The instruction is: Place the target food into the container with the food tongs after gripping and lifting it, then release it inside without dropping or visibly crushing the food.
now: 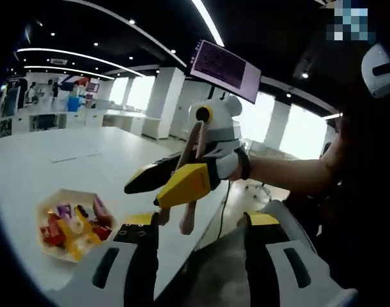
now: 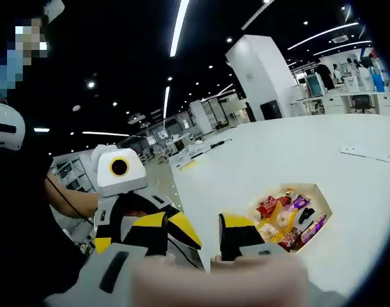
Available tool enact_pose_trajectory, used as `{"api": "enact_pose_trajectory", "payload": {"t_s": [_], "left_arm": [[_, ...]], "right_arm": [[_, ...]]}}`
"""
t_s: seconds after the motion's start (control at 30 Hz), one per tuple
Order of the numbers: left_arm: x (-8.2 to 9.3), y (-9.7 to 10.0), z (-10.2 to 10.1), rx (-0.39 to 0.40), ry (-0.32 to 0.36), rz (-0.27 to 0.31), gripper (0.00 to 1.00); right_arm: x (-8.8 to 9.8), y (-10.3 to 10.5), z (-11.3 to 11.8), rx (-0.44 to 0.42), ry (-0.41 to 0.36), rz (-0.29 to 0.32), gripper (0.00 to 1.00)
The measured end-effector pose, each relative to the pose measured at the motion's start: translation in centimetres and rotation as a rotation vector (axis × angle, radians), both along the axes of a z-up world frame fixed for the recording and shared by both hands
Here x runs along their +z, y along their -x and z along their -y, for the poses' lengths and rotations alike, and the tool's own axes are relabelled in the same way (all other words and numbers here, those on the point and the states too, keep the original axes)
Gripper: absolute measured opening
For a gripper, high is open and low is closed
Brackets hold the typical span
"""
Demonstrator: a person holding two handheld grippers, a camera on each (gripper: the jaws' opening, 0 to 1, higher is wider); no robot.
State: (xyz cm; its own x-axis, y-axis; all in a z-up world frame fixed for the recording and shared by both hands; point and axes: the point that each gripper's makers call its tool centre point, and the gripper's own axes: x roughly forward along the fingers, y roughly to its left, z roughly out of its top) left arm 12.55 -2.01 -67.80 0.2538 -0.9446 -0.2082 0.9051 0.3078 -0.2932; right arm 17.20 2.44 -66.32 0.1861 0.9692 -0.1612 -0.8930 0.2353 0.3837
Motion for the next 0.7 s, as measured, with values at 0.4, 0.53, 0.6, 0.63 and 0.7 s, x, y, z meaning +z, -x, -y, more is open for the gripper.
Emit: {"api": "enact_pose_trajectory", "payload": {"t_s": [0.4, 0.53, 0.6, 0.63, 0.7], "left_arm": [[2.0, 1.0, 0.6, -0.072, 0.093, -0.026, 0.03], [2.4, 1.4, 0.6, -0.092, 0.113, -0.044, 0.01], [2.5, 1.6, 0.6, -0.095, 0.109, -0.023, 0.01], [2.6, 1.6, 0.7, -0.099, 0.109, -0.026, 0.01], [2.4, 1.6, 0.6, -0.098, 0.102, -0.029, 0.0]], "right_arm": [[2.5, 2.7, -0.1, 0.105, -0.164, -0.061, 0.31], [2.7, 2.9, -0.1, 0.111, -0.194, -0.082, 0.31], [2.9, 3.0, 0.0, 0.11, -0.207, -0.071, 0.32], [2.9, 3.0, 0.0, 0.112, -0.211, -0.073, 0.32], [2.9, 3.1, 0.1, 0.11, -0.213, -0.065, 0.32]]}}
